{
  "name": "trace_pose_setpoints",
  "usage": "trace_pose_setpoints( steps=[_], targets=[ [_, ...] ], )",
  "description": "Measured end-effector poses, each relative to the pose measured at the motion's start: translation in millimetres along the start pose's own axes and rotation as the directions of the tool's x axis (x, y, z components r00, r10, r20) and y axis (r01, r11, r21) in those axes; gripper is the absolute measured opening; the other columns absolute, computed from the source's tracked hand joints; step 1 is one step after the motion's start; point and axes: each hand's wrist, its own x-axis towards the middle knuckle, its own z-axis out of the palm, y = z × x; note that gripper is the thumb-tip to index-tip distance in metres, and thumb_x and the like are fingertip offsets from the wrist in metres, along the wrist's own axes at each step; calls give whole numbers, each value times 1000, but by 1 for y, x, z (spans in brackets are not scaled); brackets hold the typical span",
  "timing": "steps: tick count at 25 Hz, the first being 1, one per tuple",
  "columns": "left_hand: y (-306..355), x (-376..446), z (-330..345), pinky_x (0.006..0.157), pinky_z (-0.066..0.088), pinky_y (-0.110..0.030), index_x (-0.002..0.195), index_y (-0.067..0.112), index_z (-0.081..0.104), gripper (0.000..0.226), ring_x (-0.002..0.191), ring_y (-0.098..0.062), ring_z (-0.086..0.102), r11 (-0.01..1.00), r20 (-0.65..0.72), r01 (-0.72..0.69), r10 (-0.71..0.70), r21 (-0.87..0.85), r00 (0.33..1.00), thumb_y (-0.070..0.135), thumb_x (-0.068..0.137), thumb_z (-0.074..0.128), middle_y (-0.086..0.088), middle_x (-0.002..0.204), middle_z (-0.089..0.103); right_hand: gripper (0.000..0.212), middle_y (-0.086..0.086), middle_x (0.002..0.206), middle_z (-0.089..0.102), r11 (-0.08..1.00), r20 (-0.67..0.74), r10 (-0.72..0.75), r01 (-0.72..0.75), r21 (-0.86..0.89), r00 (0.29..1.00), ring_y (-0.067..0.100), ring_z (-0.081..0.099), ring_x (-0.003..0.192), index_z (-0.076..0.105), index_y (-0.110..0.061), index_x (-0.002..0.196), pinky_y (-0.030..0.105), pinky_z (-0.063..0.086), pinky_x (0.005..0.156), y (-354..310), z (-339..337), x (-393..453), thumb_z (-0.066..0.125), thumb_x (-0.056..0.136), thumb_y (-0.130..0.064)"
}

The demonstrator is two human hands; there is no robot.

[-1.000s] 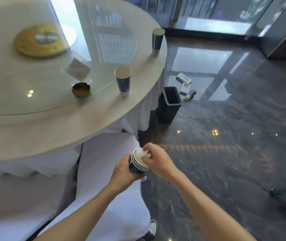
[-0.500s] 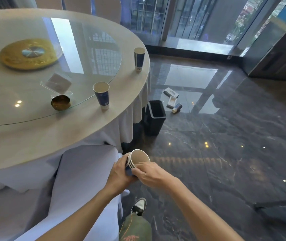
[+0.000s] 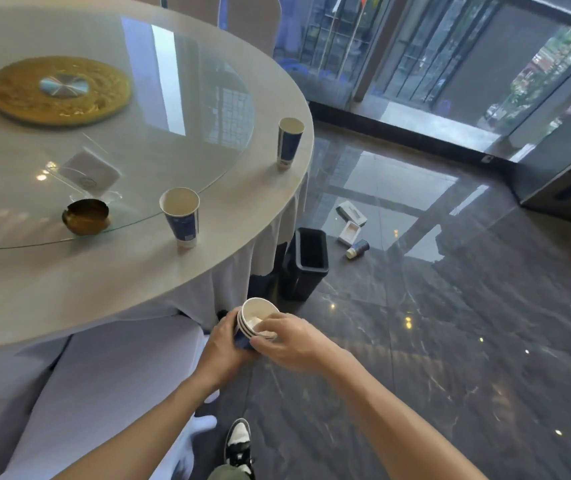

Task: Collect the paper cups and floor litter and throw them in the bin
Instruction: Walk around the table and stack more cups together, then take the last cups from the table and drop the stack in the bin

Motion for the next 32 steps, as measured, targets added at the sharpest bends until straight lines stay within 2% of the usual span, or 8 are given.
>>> trace_pose_setpoints(
  steps=[3,8,10,13,17,24,29,32],
  targets=[
    [11,31,-7,97,58,-42,134,43,54,67,115,-14,66,999,-15,-39,39,28,999,38,76,86,11,126,69,48,-5,100,60,999,68,10,-6,-53,998,27,60,96,60,-26,88,41,48,87,3,-16,32,42,88,-71],
    [25,63,-33,89,56,-25,127,43,58,65,106,-4,68,1000,-163,1,-3,-13,987,57,68,81,19,119,70,60,-9,99,62,991,90,-118,123,-55,989,23,62,88,68,-25,99,46,54,85,-11,-41,90,43,85,-78],
    [25,73,-48,79,52,-16,120,44,59,64,100,0,69,998,-252,34,-47,-55,967,55,61,82,20,111,71,52,-10,103,65,964,-3,-265,264,-17,964,18,63,93,72,-24,101,44,54,87,-20,-56,116,50,89,-69],
    [22,83,-72,82,55,-24,126,43,54,77,104,0,67,992,-330,70,-102,-108,938,42,59,92,18,117,69,53,-7,126,62,923,-197,-334,362,133,922,10,60,114,69,-24,125,39,50,101,-34,-82,162,59,90,-62],
    [13,91,-96,91,59,-35,131,33,54,84,110,-10,67,972,-494,155,-225,-178,840,46,58,93,13,122,68,95,-3,150,39,883,-215,-297,354,310,930,12,45,133,32,-25,156,36,42,111,-56,-111,230,77,79,-58],
    [20,87,-108,82,59,-28,118,42,53,77,109,-9,68,919,-703,174,-385,-355,599,51,54,94,15,119,68,139,12,171,-5,878,-8,-467,465,110,884,32,8,157,-6,-27,164,43,22,121,-75,-101,319,89,67,-56],
    [35,87,-107,91,61,-44,127,36,54,83,111,-12,69,891,-760,140,-444,-432,475,49,56,93,11,124,69,134,22,166,14,875,53,-483,479,72,874,39,29,149,0,-12,163,46,35,119,-65,-81,347,92,71,-40],
    [48,95,-128,92,59,-39,130,31,54,87,114,-12,67,884,-785,115,-456,-453,418,51,54,92,12,124,69,118,16,149,43,881,49,-460,450,145,886,36,50,131,17,-10,158,42,47,102,-60,-77,356,92,71,-37]
  ],
)
